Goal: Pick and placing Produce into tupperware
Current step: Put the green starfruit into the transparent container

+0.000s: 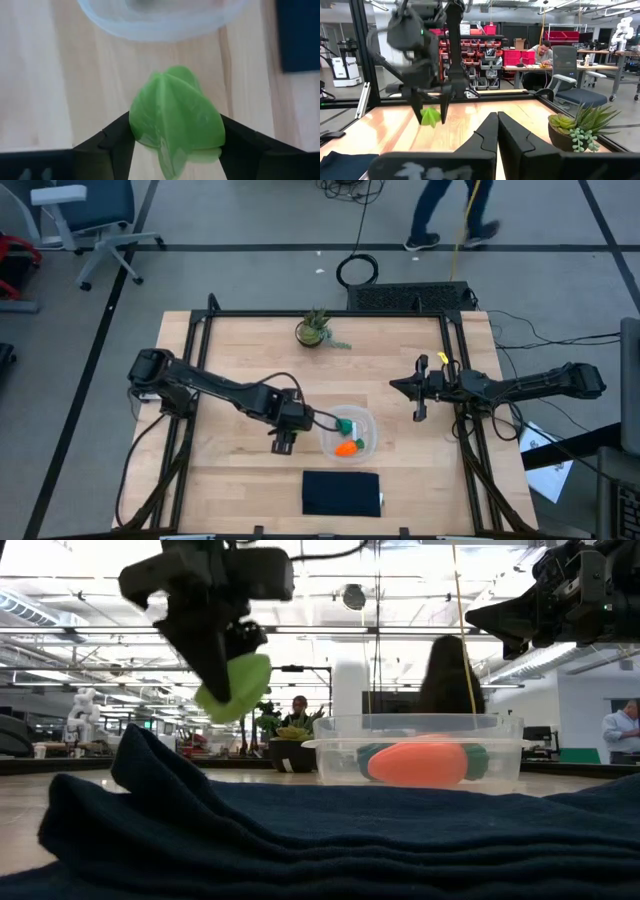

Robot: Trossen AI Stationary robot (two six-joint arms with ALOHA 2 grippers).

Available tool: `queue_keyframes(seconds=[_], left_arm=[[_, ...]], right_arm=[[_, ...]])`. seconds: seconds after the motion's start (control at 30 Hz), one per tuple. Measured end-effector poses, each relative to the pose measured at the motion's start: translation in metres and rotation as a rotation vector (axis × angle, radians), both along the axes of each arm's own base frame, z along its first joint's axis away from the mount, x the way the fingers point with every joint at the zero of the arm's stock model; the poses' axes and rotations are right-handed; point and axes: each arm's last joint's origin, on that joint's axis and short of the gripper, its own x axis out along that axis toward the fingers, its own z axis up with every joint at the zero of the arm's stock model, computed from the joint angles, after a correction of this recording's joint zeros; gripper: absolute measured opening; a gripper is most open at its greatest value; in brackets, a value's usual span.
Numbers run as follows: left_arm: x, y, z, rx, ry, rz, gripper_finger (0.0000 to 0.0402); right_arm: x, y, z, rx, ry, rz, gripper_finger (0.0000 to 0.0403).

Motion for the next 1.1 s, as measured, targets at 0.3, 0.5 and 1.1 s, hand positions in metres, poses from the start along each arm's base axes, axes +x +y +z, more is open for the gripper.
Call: queue_keyframes(seconds=[0.3, 0.5, 1.1], left_arm=[[-0.004, 0.013, 0.020, 0.002, -0.071, 0.030, 0.0223], [0.000, 0.022, 0.021, 0.000, -0.103, 0.052, 0.0238], [0.025, 0.026, 0.040, -0.079, -0.342, 0.034, 0.0241]], right_arm=[[0.000, 0.000, 0.000, 0.000, -0.001, 0.000, 0.0000], [0.000, 0.000, 0.000, 0.000, 0.000, 0.000, 0.0000], [0.000, 0.000, 0.000, -0.008, 0.002, -0.001, 0.0000]])
